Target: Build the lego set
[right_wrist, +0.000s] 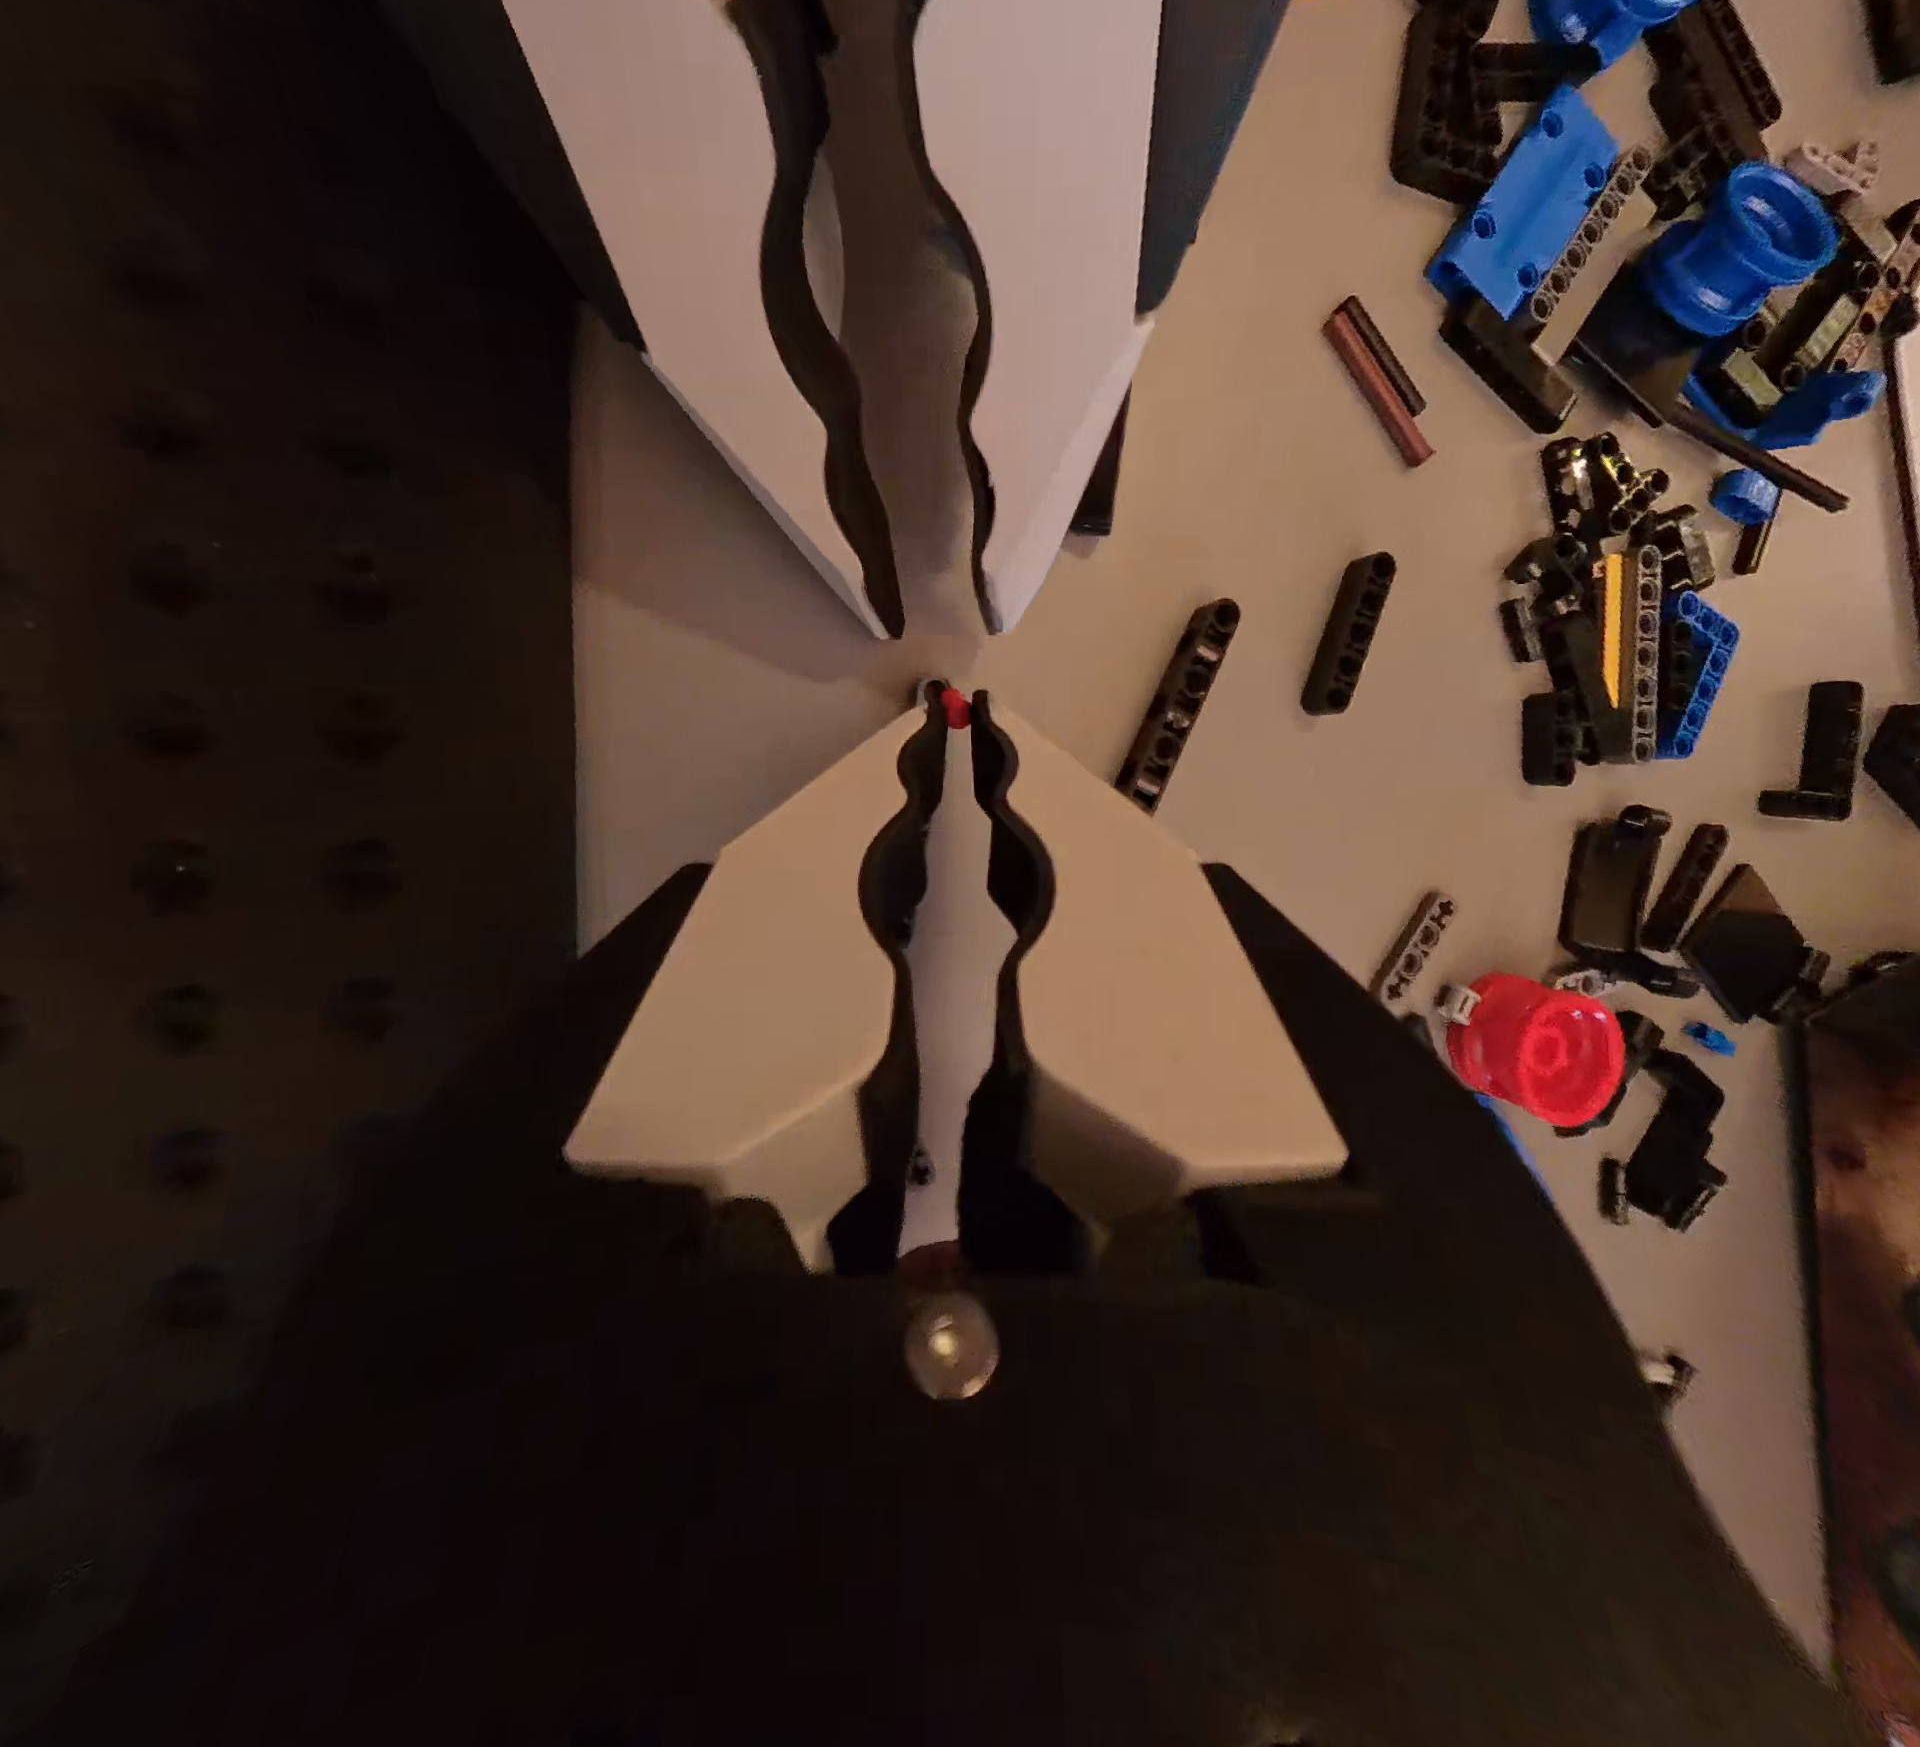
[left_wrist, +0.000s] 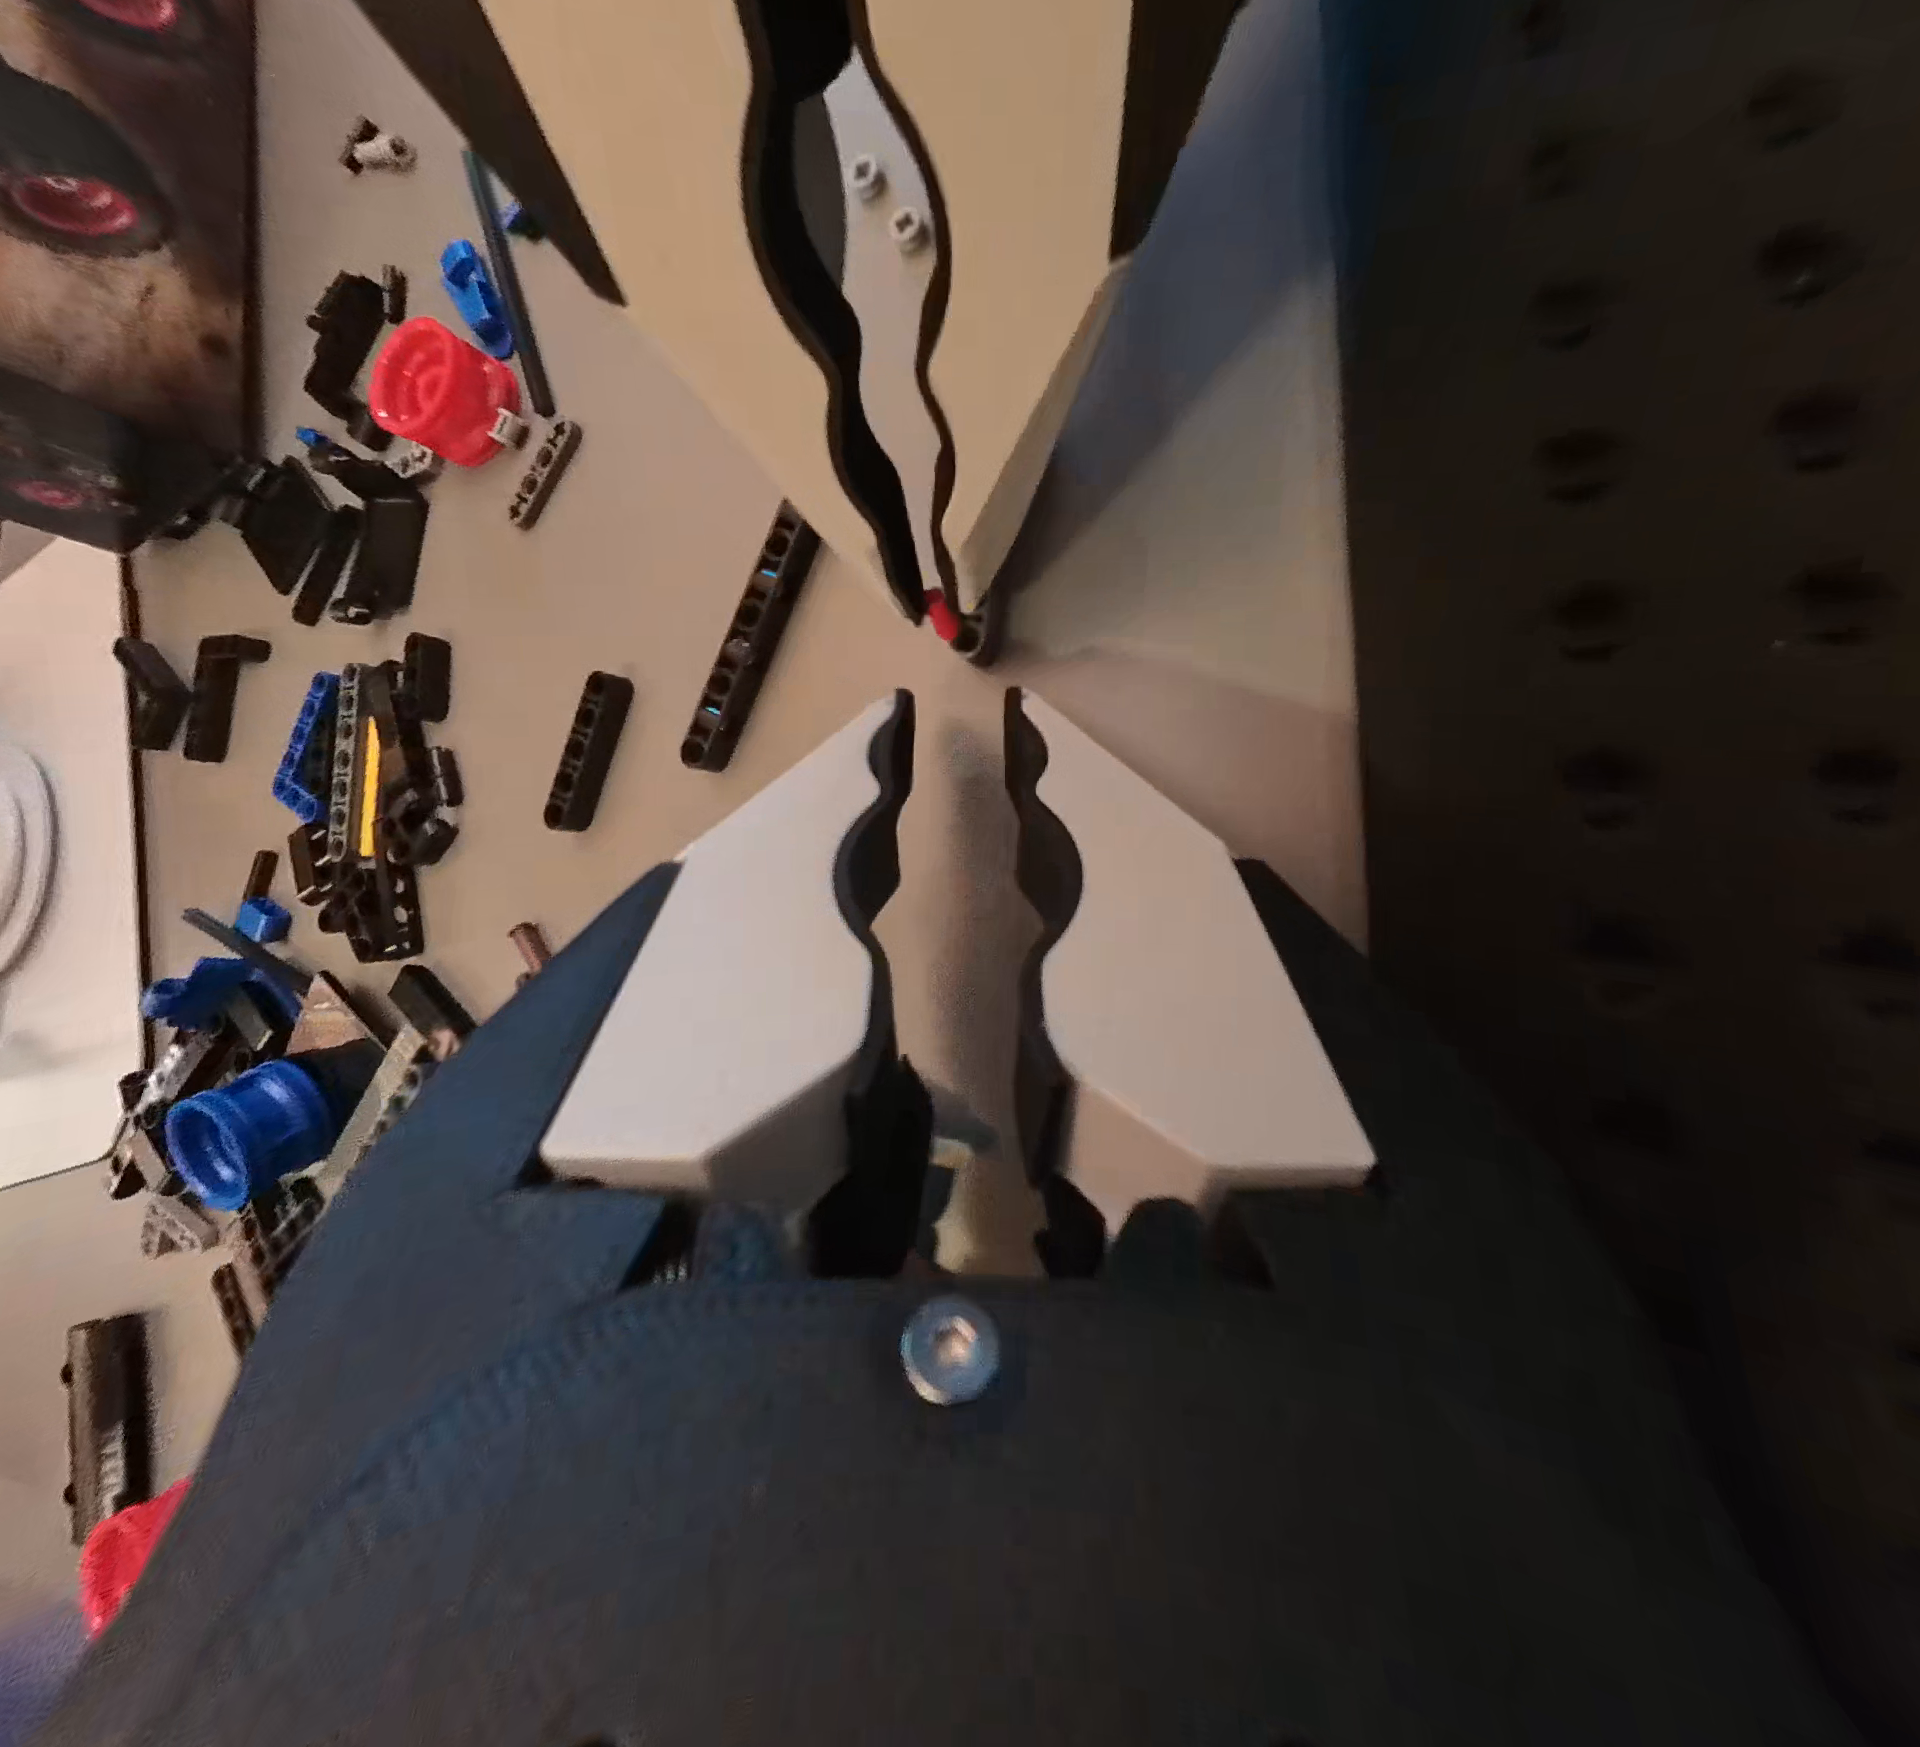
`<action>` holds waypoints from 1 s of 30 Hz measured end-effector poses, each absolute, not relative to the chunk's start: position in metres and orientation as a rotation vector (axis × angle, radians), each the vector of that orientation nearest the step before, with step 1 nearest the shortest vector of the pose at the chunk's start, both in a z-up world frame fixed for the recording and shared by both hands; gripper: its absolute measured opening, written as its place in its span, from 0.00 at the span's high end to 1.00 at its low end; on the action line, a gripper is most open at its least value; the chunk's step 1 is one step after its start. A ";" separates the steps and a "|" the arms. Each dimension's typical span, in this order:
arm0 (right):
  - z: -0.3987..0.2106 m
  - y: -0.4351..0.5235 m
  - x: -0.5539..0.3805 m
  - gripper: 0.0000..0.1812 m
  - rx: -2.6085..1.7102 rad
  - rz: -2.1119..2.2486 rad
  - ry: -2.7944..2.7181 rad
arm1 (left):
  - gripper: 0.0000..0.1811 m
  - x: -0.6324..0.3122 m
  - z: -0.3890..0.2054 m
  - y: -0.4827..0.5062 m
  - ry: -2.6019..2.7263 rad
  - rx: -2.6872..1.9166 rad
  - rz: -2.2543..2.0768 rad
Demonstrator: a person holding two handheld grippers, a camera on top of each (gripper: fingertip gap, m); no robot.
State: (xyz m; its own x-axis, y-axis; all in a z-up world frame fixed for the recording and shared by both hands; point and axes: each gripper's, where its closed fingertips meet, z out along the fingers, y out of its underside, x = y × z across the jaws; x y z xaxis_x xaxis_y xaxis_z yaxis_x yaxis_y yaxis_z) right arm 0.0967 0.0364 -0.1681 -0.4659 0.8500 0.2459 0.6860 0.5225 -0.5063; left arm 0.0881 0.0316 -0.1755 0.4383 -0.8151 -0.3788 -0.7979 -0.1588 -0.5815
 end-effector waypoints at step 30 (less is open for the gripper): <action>-0.170 0.032 0.098 0.98 -1.053 0.323 -2.470 | 0.97 0.098 -0.180 0.033 1.240 -2.018 -0.328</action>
State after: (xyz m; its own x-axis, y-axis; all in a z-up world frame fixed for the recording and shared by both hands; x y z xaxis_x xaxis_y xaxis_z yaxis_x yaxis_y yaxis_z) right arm 0.0979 0.0323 -0.1700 -0.6170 0.7283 0.2982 0.6269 0.6839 -0.3732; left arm 0.0976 0.0326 -0.1799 0.5020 -0.8513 -0.1528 -0.6640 -0.2661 -0.6988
